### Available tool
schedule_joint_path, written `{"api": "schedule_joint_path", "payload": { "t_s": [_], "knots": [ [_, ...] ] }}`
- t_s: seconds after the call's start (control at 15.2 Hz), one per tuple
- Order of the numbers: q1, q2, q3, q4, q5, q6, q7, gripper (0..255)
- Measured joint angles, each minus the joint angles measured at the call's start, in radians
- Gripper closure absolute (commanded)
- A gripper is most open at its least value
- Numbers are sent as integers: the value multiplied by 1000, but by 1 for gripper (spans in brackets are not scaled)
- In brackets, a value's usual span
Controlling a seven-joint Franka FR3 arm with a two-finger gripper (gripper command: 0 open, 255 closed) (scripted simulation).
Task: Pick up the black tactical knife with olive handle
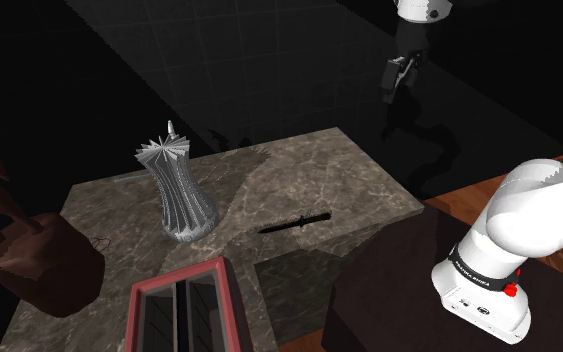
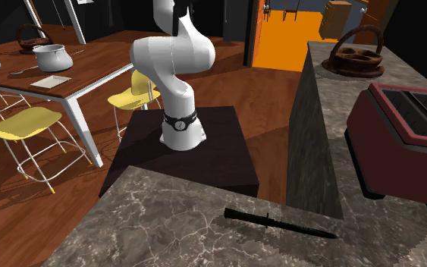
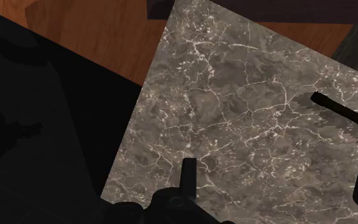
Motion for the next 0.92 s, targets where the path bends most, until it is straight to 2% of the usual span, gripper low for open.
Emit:
{"api": "schedule_joint_path", "payload": {
  "t_s": [0.26, 0.92],
  "knots": [
    [22, 12, -3, -46, 8, 67, -24, 0],
    [129, 125, -2, -267, 51, 441, -136, 0]
  ]
}}
